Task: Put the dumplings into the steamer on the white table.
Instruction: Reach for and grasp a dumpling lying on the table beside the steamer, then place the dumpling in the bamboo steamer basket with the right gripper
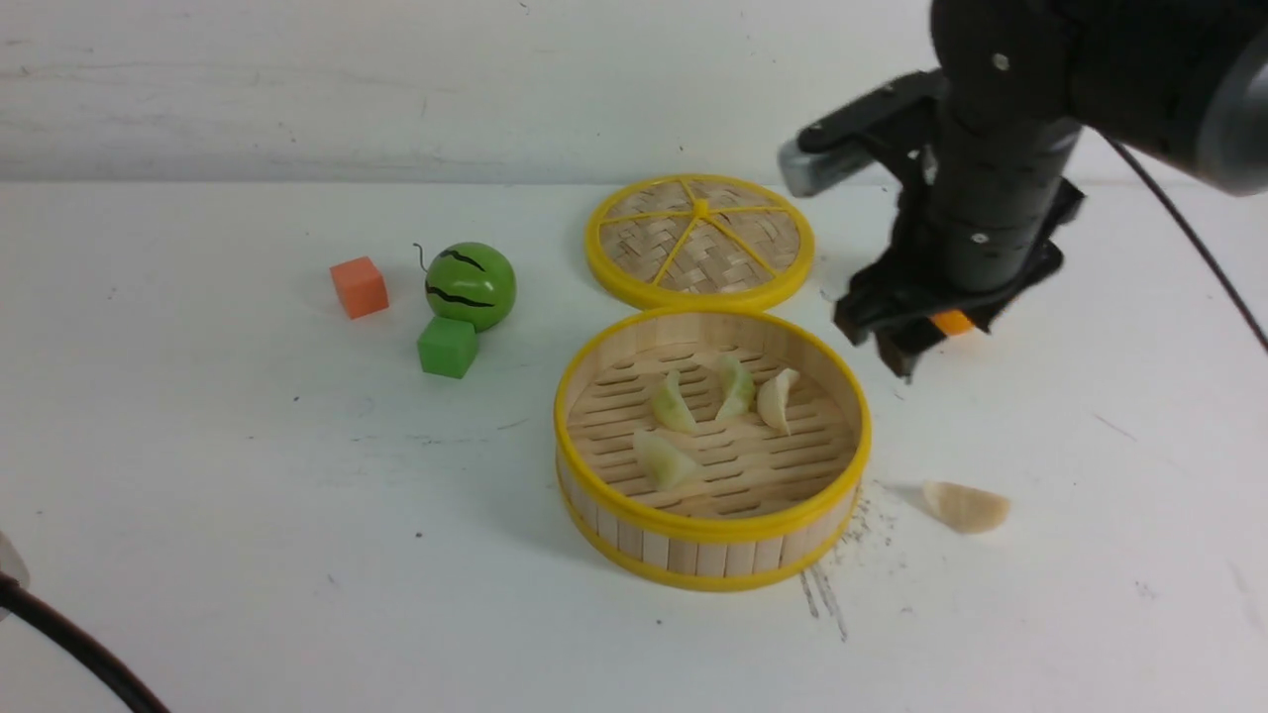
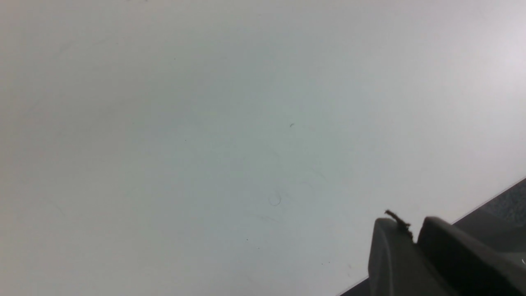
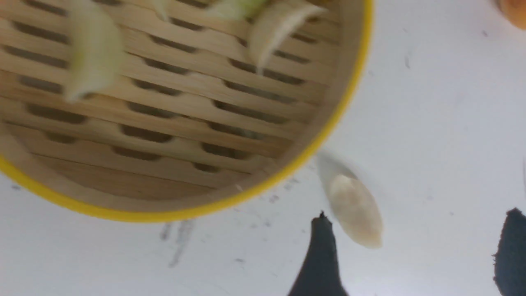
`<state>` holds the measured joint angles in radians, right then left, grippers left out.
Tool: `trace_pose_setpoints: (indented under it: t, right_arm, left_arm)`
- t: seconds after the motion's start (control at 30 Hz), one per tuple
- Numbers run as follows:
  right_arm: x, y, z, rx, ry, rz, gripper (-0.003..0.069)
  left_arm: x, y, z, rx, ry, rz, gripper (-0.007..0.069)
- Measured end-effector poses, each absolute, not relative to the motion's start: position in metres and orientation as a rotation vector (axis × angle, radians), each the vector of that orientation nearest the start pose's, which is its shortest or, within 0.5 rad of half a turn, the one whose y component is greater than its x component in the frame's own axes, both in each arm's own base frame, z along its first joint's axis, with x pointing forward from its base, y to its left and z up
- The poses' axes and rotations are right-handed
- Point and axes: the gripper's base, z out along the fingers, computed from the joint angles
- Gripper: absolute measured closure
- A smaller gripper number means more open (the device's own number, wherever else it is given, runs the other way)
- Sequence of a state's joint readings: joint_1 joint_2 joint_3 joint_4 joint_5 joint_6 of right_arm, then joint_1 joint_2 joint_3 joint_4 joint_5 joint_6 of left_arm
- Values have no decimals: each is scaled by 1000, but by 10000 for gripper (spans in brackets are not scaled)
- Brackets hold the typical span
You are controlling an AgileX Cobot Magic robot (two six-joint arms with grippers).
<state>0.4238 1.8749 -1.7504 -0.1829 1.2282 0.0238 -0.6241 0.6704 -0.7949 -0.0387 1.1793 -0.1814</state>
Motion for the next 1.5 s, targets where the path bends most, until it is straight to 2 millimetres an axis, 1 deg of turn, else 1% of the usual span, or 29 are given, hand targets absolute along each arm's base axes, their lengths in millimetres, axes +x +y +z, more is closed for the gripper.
trace_pose_setpoints:
  t: [0.03, 0.07, 0.13, 0.2, 0.3, 0.37, 0.4, 0.43, 0.47, 0.6, 0.83, 0.9, 0.97, 1.0, 1.03, 1.07, 1.1, 1.23, 1.27, 1.37, 1.4, 1.47, 1.5]
  right_arm:
    - [372, 138, 298, -586, 2781, -156, 176]
    - [374, 129, 291, -567, 2815, -143, 193]
    - [374, 112, 268, -525, 2878, -89, 224]
    - [377, 97, 249, -441, 2888, -8, 244]
    - [384, 80, 229, -318, 2871, 80, 251]
    - [389, 71, 216, -252, 2881, 108, 252]
    - [389, 71, 216, -250, 2878, 112, 252]
    - [394, 67, 205, -220, 2891, 121, 252]
    - [396, 66, 198, -212, 2899, 126, 252]
    - [401, 72, 178, -239, 2922, 141, 252]
    - [402, 84, 165, -332, 2926, 147, 255]
    - [402, 85, 164, -345, 2926, 145, 267]
    - [402, 85, 164, -352, 2926, 143, 301]
    - [402, 85, 164, -354, 2929, 143, 335]
    - [401, 85, 164, -354, 2934, 143, 384]
    - [401, 85, 164, -355, 2936, 144, 392]
    - [400, 85, 165, -356, 2939, 144, 419]
    - [397, 86, 172, -366, 2956, 147, 419]
    - [396, 88, 179, -377, 2955, 149, 419]
    - [393, 105, 219, -444, 2868, 159, 419]
    - [393, 110, 228, -461, 2841, 164, 419]
    - [389, 134, 259, -528, 2739, 192, 419]
    - [386, 146, 269, -558, 2701, 214, 419]
  left_arm:
    - [75, -58, 328, 562, 2516, -361, 537]
    - [75, -58, 328, 562, 2516, -361, 536]
    - [75, -58, 328, 562, 2516, -360, 534]
    - [75, -58, 328, 561, 2514, -360, 533]
    - [76, -58, 328, 560, 2507, -364, 533]
    - [76, -59, 329, 558, 2500, -367, 532]
    - [76, -59, 329, 557, 2499, -367, 532]
    - [76, -59, 329, 557, 2496, -368, 531]
    - [76, -59, 329, 557, 2495, -369, 529]
    - [76, -59, 329, 556, 2495, -369, 524]
    - [77, -59, 329, 556, 2494, -369, 522]
    - [76, -59, 329, 557, 2496, -369, 519]
    - [76, -59, 329, 557, 2498, -368, 517]
    - [76, -59, 329, 558, 2500, -367, 516]
    - [76, -59, 329, 558, 2501, -367, 515]
    - [76, -59, 329, 558, 2501, -367, 515]
    - [76, -59, 329, 558, 2501, -367, 515]
    - [76, -59, 329, 558, 2501, -366, 513]
    - [76, -58, 329, 558, 2500, -365, 513]
    - [76, -58, 329, 558, 2500, -365, 512]
    - [76, -58, 329, 558, 2500, -365, 512]
    - [76, -58, 329, 558, 2500, -365, 512]
    - [76, -58, 329, 558, 2500, -365, 512]
